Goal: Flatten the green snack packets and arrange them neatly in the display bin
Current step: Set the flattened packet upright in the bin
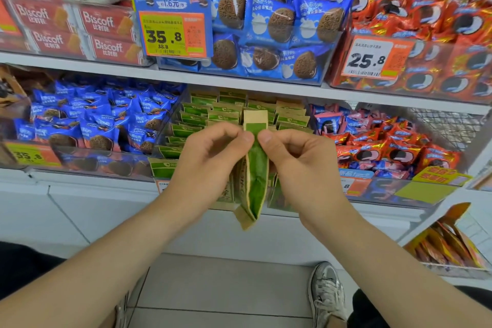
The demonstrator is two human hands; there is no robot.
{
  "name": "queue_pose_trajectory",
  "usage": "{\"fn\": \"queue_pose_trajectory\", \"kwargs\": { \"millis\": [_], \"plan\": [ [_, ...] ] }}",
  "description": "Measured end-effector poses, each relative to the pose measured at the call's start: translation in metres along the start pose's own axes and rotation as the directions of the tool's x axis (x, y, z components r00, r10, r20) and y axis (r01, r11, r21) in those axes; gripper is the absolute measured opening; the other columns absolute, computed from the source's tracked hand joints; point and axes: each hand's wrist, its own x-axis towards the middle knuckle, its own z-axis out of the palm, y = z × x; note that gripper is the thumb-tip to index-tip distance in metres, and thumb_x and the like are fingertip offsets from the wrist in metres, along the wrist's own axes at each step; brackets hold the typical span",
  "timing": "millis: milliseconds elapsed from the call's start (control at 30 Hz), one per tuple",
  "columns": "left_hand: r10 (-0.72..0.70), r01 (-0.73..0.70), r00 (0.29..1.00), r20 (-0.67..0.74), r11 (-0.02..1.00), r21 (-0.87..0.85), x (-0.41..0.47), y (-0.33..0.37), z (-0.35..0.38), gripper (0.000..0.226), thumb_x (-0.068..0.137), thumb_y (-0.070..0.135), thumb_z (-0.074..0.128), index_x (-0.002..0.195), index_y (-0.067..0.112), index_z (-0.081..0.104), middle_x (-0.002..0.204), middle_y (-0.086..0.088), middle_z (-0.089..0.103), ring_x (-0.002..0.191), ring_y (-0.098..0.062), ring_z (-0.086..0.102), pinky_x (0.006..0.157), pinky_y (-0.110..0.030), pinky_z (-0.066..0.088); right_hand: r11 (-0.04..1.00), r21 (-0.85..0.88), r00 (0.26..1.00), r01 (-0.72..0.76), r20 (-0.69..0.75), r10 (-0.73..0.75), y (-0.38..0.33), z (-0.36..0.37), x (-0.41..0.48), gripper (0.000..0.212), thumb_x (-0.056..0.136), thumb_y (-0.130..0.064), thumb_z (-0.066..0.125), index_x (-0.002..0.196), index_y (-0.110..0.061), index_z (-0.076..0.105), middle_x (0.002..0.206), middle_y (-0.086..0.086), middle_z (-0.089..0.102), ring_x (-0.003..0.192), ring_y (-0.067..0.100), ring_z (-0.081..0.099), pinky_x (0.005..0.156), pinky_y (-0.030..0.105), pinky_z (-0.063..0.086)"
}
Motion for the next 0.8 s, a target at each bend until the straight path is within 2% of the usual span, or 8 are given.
{"fn": "queue_pose_trajectory", "kwargs": {
  "millis": [67,267,400,467,567,667,733,800],
  "plan": [
    [-0.045,0.047,0.998,0.042,0.998,-0.049,-0.001,0.0,0.0,0.018,0.105,0.023,0.066,0.091,0.014,0.073,0.095,-0.017,0.07,0.089,-0.027,0.066,0.094,-0.065,0.055,0.998,0.02,0.998,-0.061,-0.007,0.061,0.0,-0.001,0.0,0.019,0.101,-0.015,0.071,0.088,-0.006,0.082,0.08,0.008,0.08,0.072,0.019,0.073,0.075,0.044,0.063],
    [-0.088,0.09,0.995,0.035,0.995,-0.044,-0.003,0.002,0.002,0.019,0.108,0.023,0.058,0.093,0.016,0.068,0.095,-0.021,0.071,0.087,-0.038,0.068,0.09,-0.066,0.057,0.942,0.219,0.967,-0.254,0.065,0.246,-0.004,0.002,-0.006,0.027,0.101,-0.023,0.069,0.101,0.002,0.079,0.094,0.019,0.08,0.087,0.035,0.078,0.083,0.047,0.066],
    [-0.107,0.1,0.993,-0.042,0.985,-0.138,0.003,0.004,0.0,0.021,0.11,0.025,0.054,0.092,0.017,0.062,0.085,-0.004,0.069,0.079,-0.018,0.065,0.076,-0.044,0.059,0.992,-0.05,0.982,-0.117,0.144,0.123,-0.009,0.002,-0.007,0.012,0.093,-0.021,0.081,0.097,-0.011,0.076,0.089,0.007,0.078,0.081,0.02,0.073,0.074,0.034,0.061],
    [-0.142,0.119,0.986,-0.091,0.968,-0.223,0.007,0.007,-0.001,0.021,0.112,0.024,0.05,0.096,0.015,0.06,0.09,-0.006,0.071,0.079,-0.015,0.068,0.069,-0.033,0.059,0.973,-0.152,0.947,-0.174,0.245,0.208,-0.009,0.002,-0.01,0.019,0.092,-0.027,0.081,0.104,-0.021,0.066,0.094,0.003,0.075,0.08,0.015,0.07,0.07,0.031,0.056],
    [-0.174,0.133,0.977,-0.12,0.948,-0.288,0.01,0.005,-0.003,0.027,0.112,0.027,0.05,0.106,0.001,0.059,0.1,-0.015,0.072,0.088,-0.028,0.072,0.078,-0.038,0.063,0.956,-0.068,0.915,-0.285,0.279,0.292,-0.007,0.004,-0.014,0.023,0.095,-0.033,0.076,0.106,-0.025,0.058,0.104,0.014,0.077,0.086,0.029,0.072,0.075,0.04,0.056],
    [-0.16,0.144,0.984,-0.074,0.973,-0.181,0.006,0.003,-0.003,0.042,0.106,0.034,0.061,0.106,-0.008,0.062,0.113,-0.023,0.074,0.108,-0.04,0.072,0.097,-0.052,0.062,0.994,-0.049,0.985,-0.1,0.132,0.106,-0.001,0.008,-0.013,0.034,0.099,-0.044,0.072,0.102,-0.016,0.054,0.095,0.018,0.073,0.079,0.035,0.066,0.067,0.043,0.054],
    [-0.154,0.148,0.987,-0.04,0.981,-0.127,0.0,0.003,0.0,0.033,0.101,0.031,0.069,0.087,0.001,0.072,0.111,-0.012,0.078,0.107,-0.029,0.076,0.094,-0.049,0.063,0.992,-0.121,0.995,0.017,0.101,-0.005,0.003,0.007,-0.011,0.035,0.103,-0.049,0.062,0.101,-0.015,0.053,0.081,0.01,0.065,0.067,0.021,0.057,0.06,0.041,0.049],
    [-0.163,0.161,0.986,-0.014,0.981,-0.112,-0.005,0.001,0.003,0.028,0.098,0.027,0.073,0.08,0.005,0.075,0.105,-0.009,0.08,0.106,-0.025,0.077,0.094,-0.047,0.064,0.981,-0.187,0.996,0.058,0.083,-0.043,0.004,0.006,-0.011,0.029,0.108,-0.044,0.054,0.103,-0.016,0.055,0.073,-0.005,0.06,0.061,0.005,0.053,0.055,0.026,0.044]
  ]
}}
